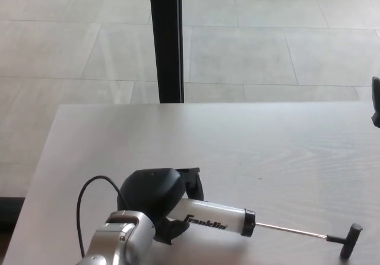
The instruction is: The robot uses its left hand to lift the air pump kept on the middle of the desk and use the right hand to pull out the handle
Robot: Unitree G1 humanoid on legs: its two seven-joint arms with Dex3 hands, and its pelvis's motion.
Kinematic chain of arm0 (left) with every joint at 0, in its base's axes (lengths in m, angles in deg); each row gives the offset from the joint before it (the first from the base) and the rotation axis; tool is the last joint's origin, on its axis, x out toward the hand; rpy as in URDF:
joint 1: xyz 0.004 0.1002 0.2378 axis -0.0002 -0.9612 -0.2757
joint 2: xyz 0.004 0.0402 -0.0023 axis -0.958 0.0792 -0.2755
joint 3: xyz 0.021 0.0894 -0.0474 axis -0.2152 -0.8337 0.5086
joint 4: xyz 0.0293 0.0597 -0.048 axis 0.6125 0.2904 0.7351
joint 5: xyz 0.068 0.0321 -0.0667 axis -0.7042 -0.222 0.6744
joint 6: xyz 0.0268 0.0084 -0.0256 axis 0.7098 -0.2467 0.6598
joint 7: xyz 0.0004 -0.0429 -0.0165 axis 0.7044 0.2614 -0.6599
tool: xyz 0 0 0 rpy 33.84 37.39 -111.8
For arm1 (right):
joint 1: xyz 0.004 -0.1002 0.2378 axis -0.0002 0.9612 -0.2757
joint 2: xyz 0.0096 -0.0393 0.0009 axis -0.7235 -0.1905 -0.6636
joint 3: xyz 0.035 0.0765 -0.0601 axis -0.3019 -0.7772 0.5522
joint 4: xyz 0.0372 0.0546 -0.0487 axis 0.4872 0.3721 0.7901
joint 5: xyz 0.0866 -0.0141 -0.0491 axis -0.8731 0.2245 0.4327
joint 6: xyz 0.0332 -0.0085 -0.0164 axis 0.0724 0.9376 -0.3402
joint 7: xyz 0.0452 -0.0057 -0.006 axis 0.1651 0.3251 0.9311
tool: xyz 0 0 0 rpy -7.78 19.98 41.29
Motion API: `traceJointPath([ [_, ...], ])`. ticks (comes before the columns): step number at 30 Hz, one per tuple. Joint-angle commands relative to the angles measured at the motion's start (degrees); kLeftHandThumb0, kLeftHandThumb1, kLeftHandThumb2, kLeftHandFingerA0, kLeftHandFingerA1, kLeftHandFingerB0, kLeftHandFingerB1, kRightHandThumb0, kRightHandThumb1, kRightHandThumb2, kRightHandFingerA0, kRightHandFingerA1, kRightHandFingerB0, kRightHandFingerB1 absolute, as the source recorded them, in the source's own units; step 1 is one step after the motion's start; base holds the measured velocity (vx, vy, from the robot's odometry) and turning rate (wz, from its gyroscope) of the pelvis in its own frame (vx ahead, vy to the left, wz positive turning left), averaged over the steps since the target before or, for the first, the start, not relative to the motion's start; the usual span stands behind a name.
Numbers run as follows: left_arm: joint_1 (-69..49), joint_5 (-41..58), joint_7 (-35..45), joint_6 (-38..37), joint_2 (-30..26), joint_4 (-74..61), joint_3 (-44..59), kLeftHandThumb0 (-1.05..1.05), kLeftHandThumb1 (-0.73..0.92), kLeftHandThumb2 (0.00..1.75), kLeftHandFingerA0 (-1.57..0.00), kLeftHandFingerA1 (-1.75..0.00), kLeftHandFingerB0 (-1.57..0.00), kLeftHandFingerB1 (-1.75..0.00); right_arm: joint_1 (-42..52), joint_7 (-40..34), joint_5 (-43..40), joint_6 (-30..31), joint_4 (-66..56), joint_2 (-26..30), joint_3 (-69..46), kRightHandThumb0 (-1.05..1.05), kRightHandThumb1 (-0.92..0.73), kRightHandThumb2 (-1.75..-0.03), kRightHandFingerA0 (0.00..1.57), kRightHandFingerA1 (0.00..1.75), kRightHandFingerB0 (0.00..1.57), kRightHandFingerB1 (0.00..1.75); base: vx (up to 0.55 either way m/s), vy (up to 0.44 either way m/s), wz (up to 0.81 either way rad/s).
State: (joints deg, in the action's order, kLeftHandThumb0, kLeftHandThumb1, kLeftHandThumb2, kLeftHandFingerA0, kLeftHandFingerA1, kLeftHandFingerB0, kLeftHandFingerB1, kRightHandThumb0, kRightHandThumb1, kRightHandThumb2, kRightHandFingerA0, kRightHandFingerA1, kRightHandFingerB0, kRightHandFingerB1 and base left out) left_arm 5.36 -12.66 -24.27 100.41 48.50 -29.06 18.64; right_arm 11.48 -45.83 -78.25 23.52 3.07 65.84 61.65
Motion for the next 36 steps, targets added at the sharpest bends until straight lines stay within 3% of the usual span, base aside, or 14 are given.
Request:
traceJointPath([
  [1,4.2,-7.5,18.6,14.4,-2.6,1.4,-4.7,-0.55,0.46,0.79,-0.22,-0.63,-0.06,-0.44,-0.6,-2.8,-0.7,1.5,-0.3,-0.6,-1.0,-0.76,-0.64,-1.01,0.01,0.32,0.13,0.42,0.0,0.0,0.0],
  [11,9.1,-5.4,31.8,17.8,-6.3,-1.8,-4.1,-0.82,0.44,0.79,0.0,-0.13,-0.12,0.0,-0.6,-3.1,-0.4,0.8,-0.2,-0.1,-1.1,-0.77,-0.64,-1.01,0.0,0.3,0.12,0.4,0.0,0.0,0.0],
  [12,9.5,-5.2,33.5,18.1,-6.7,-2.3,-4.3,-0.82,0.45,0.8,0.0,-0.13,-0.14,0.0,-0.5,-3.2,-0.2,0.6,-0.2,0.0,-1.0,-0.76,-0.82,-0.66,0.0,0.32,0.17,0.28,0.0,0.0,0.0],
  [13,9.7,-4.8,34.1,18.4,-6.8,-2.5,-4.2,-0.81,0.45,0.81,0.0,-0.14,-0.12,0.0,-0.6,-3.3,0.0,0.5,0.0,0.1,-0.9,-0.77,-0.65,-1.03,0.0,0.31,0.09,0.39,0.0,0.0,0.0],
  [15,10.0,-4.6,35.2,18.4,-7.2,-3.1,-4.2,-0.73,0.45,0.73,0.0,0.0,0.0,-0.06,-0.9,-3.2,0.1,0.4,0.4,0.3,-0.9,-0.78,-0.64,-1.03,0.0,0.3,0.09,0.38,0.0,0.0,0.0],
  [19,9.7,-3.8,37.2,17.9,-9.3,-6.6,-3.3,-0.85,0.49,0.84,0.0,-0.19,-0.02,0.0,-1.1,-2.7,-0.2,0.9,0.6,0.6,-1.1,-0.81,-0.82,-0.65,0.0,0.34,0.14,0.27,0.0,0.0,0.0],
  [21,9.1,-2.9,35.9,17.6,-10.2,-8.8,-1.4,-0.87,0.49,0.86,0.0,-0.19,0.0,0.0,-1.1,-2.8,-0.2,1.3,0.6,0.6,-1.2,-0.8,-0.63,-1.03,0.02,0.34,0.1,0.36,0.0,0.0,0.0],
  [22,8.4,-2.5,33.7,16.8,-10.7,-10.0,0.2,-0.76,0.45,0.73,0.0,0.0,0.0,-0.04,-1.0,-2.8,-0.2,1.0,0.7,0.7,-1.2,-0.8,-0.82,-0.65,0.0,0.39,0.14,0.26,0.0,0.0,0.0],
  [24,5.8,0.7,25.2,12.5,-11.7,-12.8,6.1,-0.9,0.53,0.89,0.0,-0.13,0.0,0.0,-0.7,-2.0,-0.9,1.6,0.3,1.1,-1.7,-0.81,-0.64,-1.04,0.0,0.27,0.09,0.33,0.0,0.0,0.0],
  [27,2.4,9.3,18.6,5.7,-12.8,-14.3,17.5,-0.93,0.61,0.94,0.0,-0.12,0.0,0.0,-0.3,-1.0,-1.2,1.6,0.8,2.7,-2.6,-0.76,-0.82,-0.69,0.0,0.18,0.1,0.26,0.0,0.0,0.0],
  [30,1.8,11.0,18.1,4.6,-12.5,-13.7,20.5,-0.8,0.73,0.62,0.0,-0.18,0.0,-0.18,-0.1,-0.5,-1.5,0.7,1.6,3.4,-3.0,-0.83,-0.66,-1.02,0.0,0.21,0.11,0.32,0.0,0.0,0.0],
  [32,0.0,24.8,18.9,1.3,-12.6,-8.1,36.5,-0.81,0.6,0.98,0.0,-0.39,-0.02,-0.23,1.2,-0.4,-1.6,-2.3,5.9,7.6,-5.9,-0.85,-0.67,-1.02,0.0,0.25,0.13,0.3,0.0,0.0,0.0],
  [34,-0.1,28.7,18.3,1.6,-12.6,-4.6,43.7,-0.63,0.77,0.68,-0.03,-0.32,-0.08,-0.25,1.1,-0.9,-2.5,-4.1,9.5,9.7,-8.0,-0.72,-0.81,-0.65,0.0,0.25,0.13,0.26,0.0,0.0,0.0],
  [36,-0.5,30.5,17.6,0.0,-13.9,-1.7,47.9,-0.59,0.79,0.65,0.0,-0.37,-0.03,-0.28,1.5,-1.2,-2.6,-3.7,10.3,11.6,-9.5,-0.78,-0.65,-1.01,0.0,0.28,0.1,0.34,0.0,0.0,0.0],
])
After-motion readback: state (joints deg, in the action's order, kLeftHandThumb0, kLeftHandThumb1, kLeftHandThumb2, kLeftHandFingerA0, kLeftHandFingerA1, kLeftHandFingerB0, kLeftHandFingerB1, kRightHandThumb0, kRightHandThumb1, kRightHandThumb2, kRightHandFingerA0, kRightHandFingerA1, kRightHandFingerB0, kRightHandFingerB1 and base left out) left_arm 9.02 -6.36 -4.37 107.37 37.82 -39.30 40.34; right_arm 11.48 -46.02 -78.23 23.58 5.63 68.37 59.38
